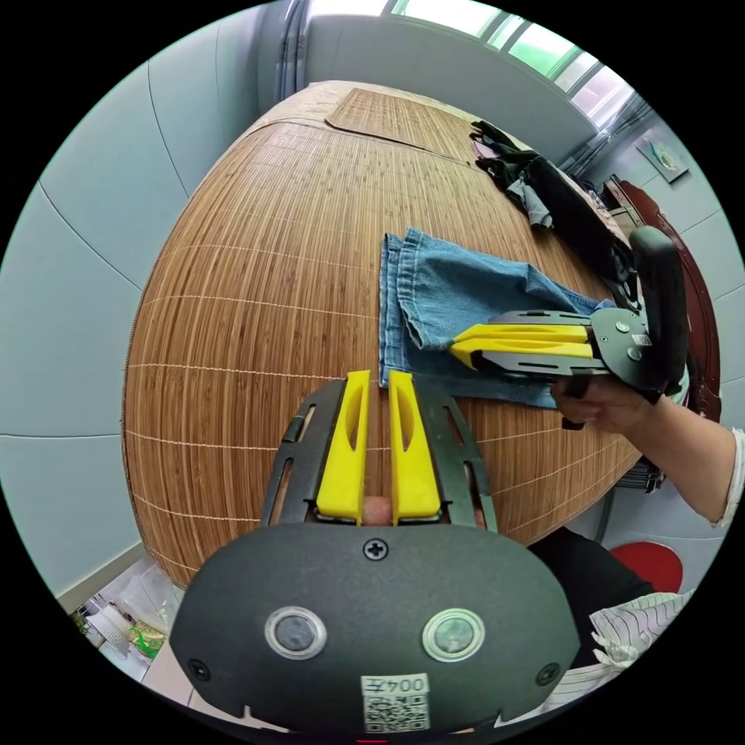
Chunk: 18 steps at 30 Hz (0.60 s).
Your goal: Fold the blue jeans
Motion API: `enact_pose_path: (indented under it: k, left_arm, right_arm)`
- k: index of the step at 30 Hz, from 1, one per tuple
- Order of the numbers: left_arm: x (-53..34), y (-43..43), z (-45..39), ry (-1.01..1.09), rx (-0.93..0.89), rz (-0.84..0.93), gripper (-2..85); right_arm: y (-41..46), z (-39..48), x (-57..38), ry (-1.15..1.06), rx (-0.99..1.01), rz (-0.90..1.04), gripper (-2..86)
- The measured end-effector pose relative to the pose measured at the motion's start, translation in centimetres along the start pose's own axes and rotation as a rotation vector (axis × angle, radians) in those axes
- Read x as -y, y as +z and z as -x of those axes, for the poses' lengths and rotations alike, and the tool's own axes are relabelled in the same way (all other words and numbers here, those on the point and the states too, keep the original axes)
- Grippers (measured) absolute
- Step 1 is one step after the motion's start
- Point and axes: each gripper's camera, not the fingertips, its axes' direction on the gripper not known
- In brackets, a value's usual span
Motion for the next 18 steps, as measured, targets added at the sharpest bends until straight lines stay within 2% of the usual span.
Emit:
enact_pose_path:
  k: [3,9,13,18]
  left_arm:
    - [0.5,-0.6,0.8,-0.016,0.004,-0.016,1.2]
    - [2.3,-0.3,0.4,-0.001,0.002,-0.024,1.4]
    - [4.8,0.9,-1.9,0.048,-0.021,-0.023,1.5]
    - [7.9,1.8,-3.3,0.087,-0.051,-0.016,1.4]
  right_arm:
    - [-1.0,0.6,0.6,0.017,0.041,-0.041,0.8]
    - [4.1,1.1,1.1,0.017,0.000,0.091,1.5]
    - [3.3,-0.3,0.9,0.043,0.118,0.072,3.3]
    - [-1.2,-3.6,0.3,0.105,0.046,-0.056,4.9]
